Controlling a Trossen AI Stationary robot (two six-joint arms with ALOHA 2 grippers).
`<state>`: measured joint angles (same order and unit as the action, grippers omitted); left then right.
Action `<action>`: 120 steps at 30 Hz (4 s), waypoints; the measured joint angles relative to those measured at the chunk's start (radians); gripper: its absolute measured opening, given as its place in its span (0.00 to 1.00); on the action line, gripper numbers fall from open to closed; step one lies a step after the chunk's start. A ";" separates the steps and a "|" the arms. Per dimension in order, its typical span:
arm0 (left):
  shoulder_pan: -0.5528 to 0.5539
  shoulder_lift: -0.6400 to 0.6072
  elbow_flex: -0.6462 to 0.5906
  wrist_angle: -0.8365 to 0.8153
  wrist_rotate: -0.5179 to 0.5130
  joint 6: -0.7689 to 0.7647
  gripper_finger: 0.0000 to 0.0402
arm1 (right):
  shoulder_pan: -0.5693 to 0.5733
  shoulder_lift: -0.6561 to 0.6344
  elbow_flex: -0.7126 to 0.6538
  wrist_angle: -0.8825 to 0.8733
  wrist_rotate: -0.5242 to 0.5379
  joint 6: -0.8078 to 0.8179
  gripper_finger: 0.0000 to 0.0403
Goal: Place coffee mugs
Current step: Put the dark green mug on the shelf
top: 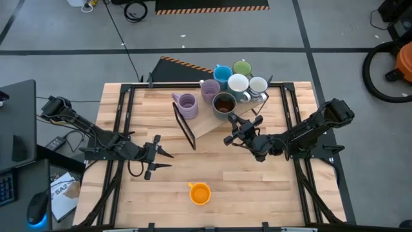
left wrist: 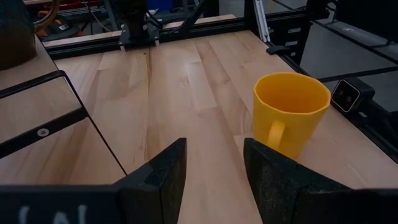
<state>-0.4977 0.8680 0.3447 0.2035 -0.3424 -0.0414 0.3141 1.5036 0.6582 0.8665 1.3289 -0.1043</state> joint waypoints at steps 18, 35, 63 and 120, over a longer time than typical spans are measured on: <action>0.000 0.000 0.000 0.001 0.000 -0.001 0.41 | 0.002 0.000 0.000 0.000 0.041 -0.021 0.19; 0.000 0.000 0.000 0.001 0.000 -0.001 0.41 | 0.004 0.000 0.000 0.008 0.024 -0.023 0.23; 0.000 0.000 0.000 0.001 0.000 -0.026 0.41 | 0.069 -0.011 0.000 0.031 0.087 -0.197 0.34; 0.000 0.000 0.000 0.001 0.000 -0.024 0.41 | -0.050 -0.011 0.000 0.029 0.004 -0.249 0.34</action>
<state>-0.4980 0.8680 0.3447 0.2047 -0.3424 -0.0654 0.2642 1.4921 0.6586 0.8955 1.3330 -0.3530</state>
